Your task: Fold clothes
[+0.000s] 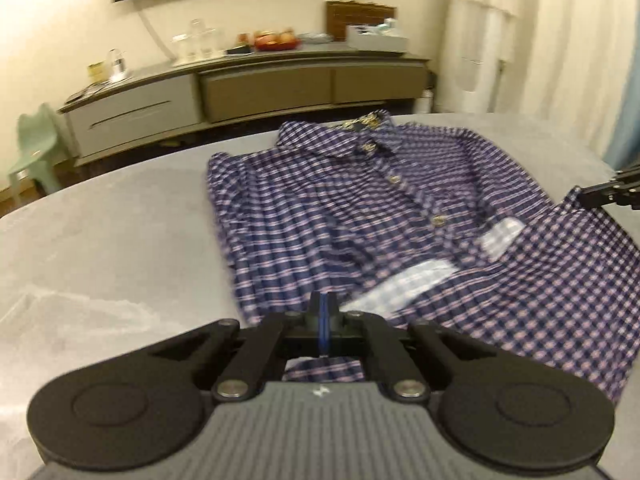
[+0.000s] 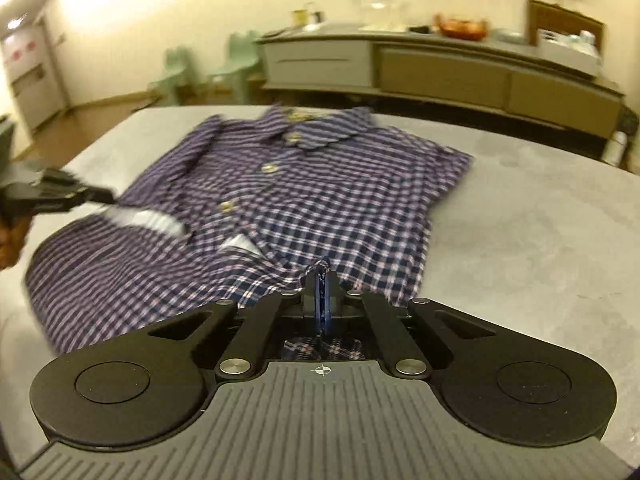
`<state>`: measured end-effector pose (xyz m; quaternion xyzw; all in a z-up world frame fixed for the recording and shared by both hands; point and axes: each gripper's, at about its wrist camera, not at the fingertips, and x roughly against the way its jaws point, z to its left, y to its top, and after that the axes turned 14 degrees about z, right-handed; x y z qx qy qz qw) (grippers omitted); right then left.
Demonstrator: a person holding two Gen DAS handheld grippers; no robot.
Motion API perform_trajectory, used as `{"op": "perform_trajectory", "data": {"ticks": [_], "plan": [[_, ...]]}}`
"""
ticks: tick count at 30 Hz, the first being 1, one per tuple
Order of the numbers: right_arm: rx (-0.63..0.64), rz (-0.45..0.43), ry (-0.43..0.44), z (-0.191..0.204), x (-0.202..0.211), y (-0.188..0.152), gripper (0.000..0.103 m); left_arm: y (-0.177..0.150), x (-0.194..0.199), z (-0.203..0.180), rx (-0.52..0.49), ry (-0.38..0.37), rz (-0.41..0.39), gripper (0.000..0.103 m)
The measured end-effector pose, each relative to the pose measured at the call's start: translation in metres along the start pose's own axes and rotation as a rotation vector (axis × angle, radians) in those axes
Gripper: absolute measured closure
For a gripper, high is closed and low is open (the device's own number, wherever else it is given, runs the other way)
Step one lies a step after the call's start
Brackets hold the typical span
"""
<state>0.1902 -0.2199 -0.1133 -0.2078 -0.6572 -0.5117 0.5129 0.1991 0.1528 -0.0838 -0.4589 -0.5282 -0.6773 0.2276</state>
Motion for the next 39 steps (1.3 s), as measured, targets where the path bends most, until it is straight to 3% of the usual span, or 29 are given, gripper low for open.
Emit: {"op": "perform_trajectory", "data": {"ticks": [2, 4, 5, 8, 9, 13, 15, 17, 22, 28, 31, 32, 33, 35, 37, 39], "plan": [[-0.017, -0.014, -0.030, -0.002, -0.002, 0.001, 0.103, -0.001, -0.007, -0.001, -0.011, -0.001, 0.033, 0.101], [-0.035, -0.027, -0.060, -0.003, -0.004, 0.003, 0.103, -0.005, -0.005, -0.004, -0.047, -0.059, 0.057, 0.092], [-0.019, -0.015, -0.073, -0.001, -0.005, -0.003, 0.102, -0.007, -0.003, -0.006, -0.075, -0.076, 0.063, 0.082], [-0.026, -0.019, -0.059, -0.002, -0.001, -0.009, 0.097, -0.016, -0.002, -0.010, -0.117, -0.071, 0.060, 0.033], [-0.034, -0.025, -0.050, -0.003, 0.000, -0.011, 0.092, -0.019, -0.004, -0.010, -0.122, -0.065, 0.058, 0.031], [-0.062, -0.026, -0.019, -0.009, -0.003, -0.010, 0.086, -0.023, -0.008, -0.009, -0.134, -0.070, 0.071, 0.037], [-0.052, -0.016, -0.012, -0.008, -0.011, -0.007, 0.088, -0.022, -0.006, -0.011, -0.150, -0.053, 0.063, 0.077], [-0.056, -0.044, -0.014, -0.008, -0.008, -0.004, 0.099, -0.019, 0.002, -0.011, -0.155, -0.049, 0.041, 0.101], [-0.067, -0.116, -0.021, -0.009, 0.002, 0.005, 0.102, -0.013, 0.016, -0.005, -0.111, -0.029, -0.026, 0.101], [-0.025, -0.083, -0.141, 0.006, -0.028, 0.013, 0.102, -0.018, -0.010, -0.003, -0.069, 0.012, 0.021, 0.099], [0.015, -0.083, -0.203, 0.015, -0.036, 0.012, 0.101, -0.018, -0.005, -0.006, -0.040, 0.081, 0.035, 0.087], [0.023, -0.082, -0.218, 0.017, -0.035, 0.012, 0.095, -0.020, -0.003, -0.009, -0.042, 0.105, 0.039, 0.084], [0.012, -0.102, -0.225, 0.016, -0.026, 0.012, 0.075, -0.021, 0.003, -0.012, -0.045, 0.126, 0.031, 0.083], [-0.029, -0.167, -0.219, 0.011, -0.001, 0.009, 0.061, -0.025, 0.026, -0.018, -0.052, 0.167, -0.013, 0.083], [-0.076, -0.239, -0.177, 0.007, 0.030, -0.001, 0.060, -0.033, 0.056, -0.030, -0.080, 0.158, -0.083, 0.084], [-0.107, -0.290, -0.118, 0.004, 0.057, -0.018, 0.060, -0.045, 0.077, -0.046, -0.123, 0.093, -0.124, 0.084]]}}
